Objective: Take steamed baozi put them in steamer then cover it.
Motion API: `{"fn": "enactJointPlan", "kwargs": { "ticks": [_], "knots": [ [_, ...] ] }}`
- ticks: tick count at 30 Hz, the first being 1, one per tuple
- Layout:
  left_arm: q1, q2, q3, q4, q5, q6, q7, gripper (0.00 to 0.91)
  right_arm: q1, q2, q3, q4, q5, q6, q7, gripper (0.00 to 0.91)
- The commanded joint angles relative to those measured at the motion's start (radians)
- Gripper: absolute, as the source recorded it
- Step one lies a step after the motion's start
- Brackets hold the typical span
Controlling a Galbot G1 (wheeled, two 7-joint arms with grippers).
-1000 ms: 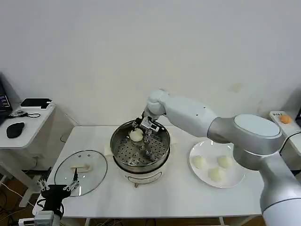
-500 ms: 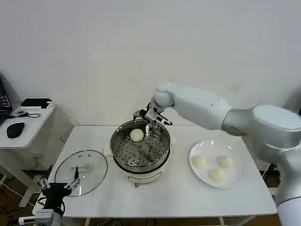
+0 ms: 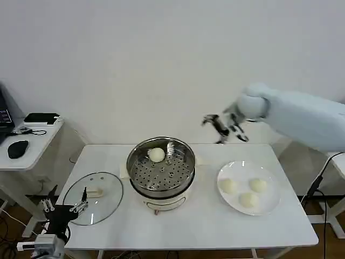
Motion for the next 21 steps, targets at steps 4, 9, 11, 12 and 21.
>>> {"fn": "enactJointPlan", "kwargs": {
  "ticks": [4,9,11,12,21],
  "knots": [
    [-0.008,0.011,0.03,0.003,0.004,0.0,0.003,0.907,-0.373,-0.295,0.202,0.136,-0.026,-0.101,-0.012,0.907],
    [-0.006,0.006,0.022,0.001,0.005,0.0,0.004,0.907,-0.485,-0.207,0.294,0.053,-0.026,-0.116,0.002,0.907],
    [-0.004,0.002,0.019,0.001,0.007,0.0,0.004,0.907,-0.509,-0.177,0.311,0.021,-0.031,-0.115,0.004,0.907],
    [-0.003,-0.001,0.018,0.001,0.009,0.0,0.004,0.907,-0.521,-0.155,0.322,0.0,-0.03,-0.113,0.005,0.907],
    [0.006,-0.026,0.015,-0.003,0.028,0.001,0.006,0.907,-0.589,0.021,0.361,-0.161,-0.047,-0.092,-0.005,0.907]
  ]
}}
